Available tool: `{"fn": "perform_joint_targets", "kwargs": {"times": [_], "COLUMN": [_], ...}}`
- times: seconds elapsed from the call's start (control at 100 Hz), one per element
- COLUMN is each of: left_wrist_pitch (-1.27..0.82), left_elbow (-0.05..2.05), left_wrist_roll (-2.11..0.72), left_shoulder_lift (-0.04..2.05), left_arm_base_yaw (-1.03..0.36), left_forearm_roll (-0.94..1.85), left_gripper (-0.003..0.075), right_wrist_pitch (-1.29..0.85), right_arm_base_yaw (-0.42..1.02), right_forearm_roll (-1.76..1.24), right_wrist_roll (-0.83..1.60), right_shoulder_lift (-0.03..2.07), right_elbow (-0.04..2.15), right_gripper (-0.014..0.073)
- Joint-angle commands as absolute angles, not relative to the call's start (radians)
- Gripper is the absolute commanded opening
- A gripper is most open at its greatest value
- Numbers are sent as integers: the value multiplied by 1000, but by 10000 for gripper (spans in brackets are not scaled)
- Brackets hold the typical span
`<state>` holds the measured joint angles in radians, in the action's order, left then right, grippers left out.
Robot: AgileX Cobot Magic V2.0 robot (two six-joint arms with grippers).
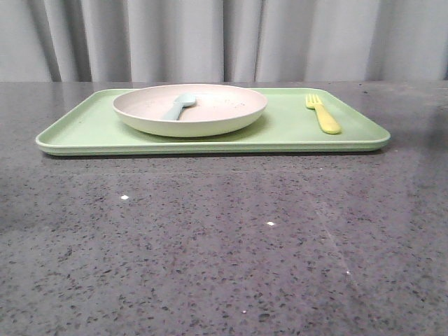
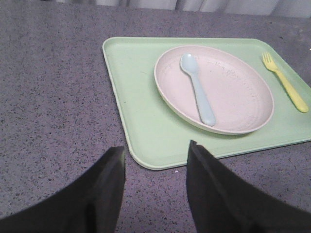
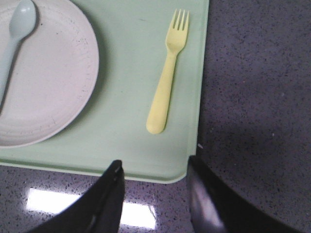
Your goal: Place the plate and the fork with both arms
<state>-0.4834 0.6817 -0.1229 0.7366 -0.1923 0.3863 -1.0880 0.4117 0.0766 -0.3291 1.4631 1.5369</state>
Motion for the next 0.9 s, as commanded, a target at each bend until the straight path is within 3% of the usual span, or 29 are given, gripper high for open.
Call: {"fn": "perform_joint_targets", "kwargs": {"times": [0.0, 0.18, 0.42, 0.68, 0.73, 0.89], "left_wrist_pitch": [-400, -401, -407, -417, -417, -419], "left_elbow": [701, 682, 651, 616, 606, 562], "left_wrist_roll": [-116, -116, -116, -116, -116, -116], "left_shoulder_lift": [696, 634, 589, 560, 554, 517], "left_arm_base_yaw": [-191, -191, -191, -191, -191, -191], "left_forearm_roll": [391, 362, 362, 362, 362, 362], "left_gripper": [302, 267, 141, -20, -20, -20], "right_wrist_pitch": [-978, -857, -697, -650, -648, -646], "right_arm_base_yaw": [412, 412, 412, 412, 412, 412], "right_forearm_roll": [94, 100, 141, 147, 147, 147], "right_wrist_roll": [-324, -324, -324, -324, -324, -324], "right_shoulder_lift": [1333, 1137, 853, 598, 556, 432], "right_elbow": [1461, 1218, 908, 700, 672, 599], "right_gripper": [328, 328, 312, -13, -67, -68]}}
